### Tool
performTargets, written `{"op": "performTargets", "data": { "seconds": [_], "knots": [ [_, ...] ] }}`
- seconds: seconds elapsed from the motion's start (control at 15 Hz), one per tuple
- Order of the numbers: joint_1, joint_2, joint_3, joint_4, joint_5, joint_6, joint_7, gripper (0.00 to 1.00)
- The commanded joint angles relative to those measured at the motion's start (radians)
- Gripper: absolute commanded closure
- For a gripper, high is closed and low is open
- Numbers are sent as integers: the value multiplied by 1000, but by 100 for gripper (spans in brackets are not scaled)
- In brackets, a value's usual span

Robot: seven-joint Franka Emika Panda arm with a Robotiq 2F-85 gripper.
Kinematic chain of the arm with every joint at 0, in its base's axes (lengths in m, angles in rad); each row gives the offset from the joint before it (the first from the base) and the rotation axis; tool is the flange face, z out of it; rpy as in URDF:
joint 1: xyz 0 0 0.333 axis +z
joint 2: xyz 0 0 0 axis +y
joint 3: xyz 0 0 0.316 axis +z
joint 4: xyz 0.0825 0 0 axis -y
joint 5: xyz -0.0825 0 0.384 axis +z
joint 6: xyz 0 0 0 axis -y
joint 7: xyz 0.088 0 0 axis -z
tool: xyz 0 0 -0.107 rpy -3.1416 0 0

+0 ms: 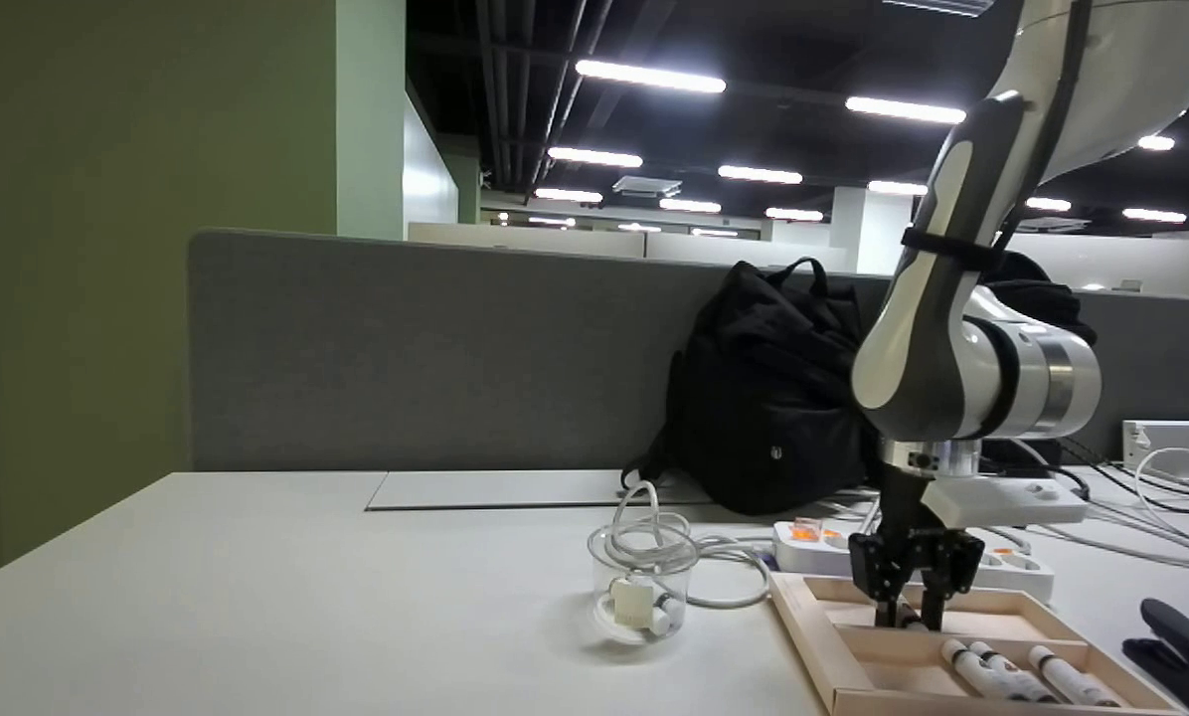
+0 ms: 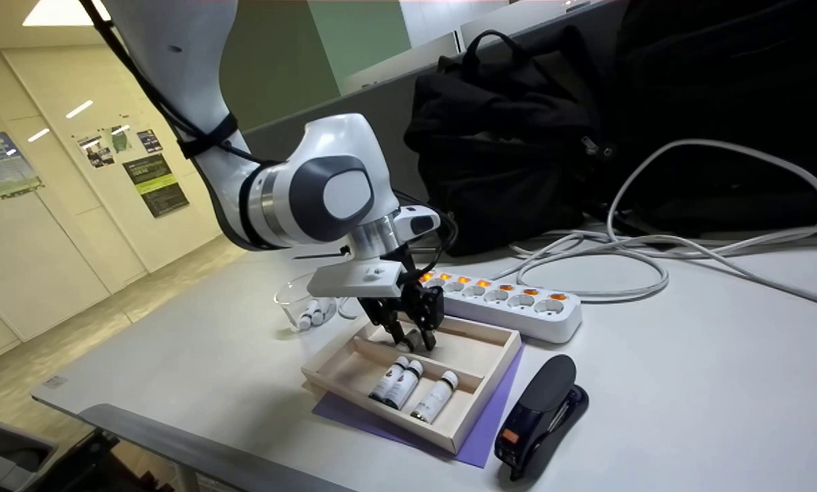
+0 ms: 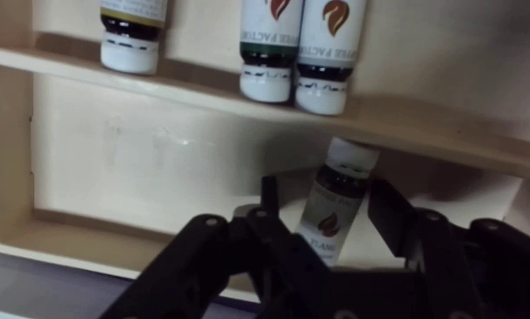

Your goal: Put three bottles in the cardboard box and put it in the colourless bowl

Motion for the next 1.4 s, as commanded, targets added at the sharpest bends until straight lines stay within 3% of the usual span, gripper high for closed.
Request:
{"op": "performTargets", "data": {
  "seconds": [0.0,0.2,0.53,0.73,0.93,1.2,1.27,1.33],
  "knots": [
    [-32,-17,35,26,18,-55,0,74],
    [-81,-68,109,41,50,-181,-38,97],
    [-104,-181,233,113,160,-381,-148,93],
    [-105,-172,306,197,288,-477,-267,93],
    [-65,-112,326,276,387,-564,-319,93],
    [-15,-10,319,355,423,-606,-331,93],
    [-14,17,325,374,429,-608,-341,76],
    [-14,41,328,391,435,-624,-347,48]
  ]
}}
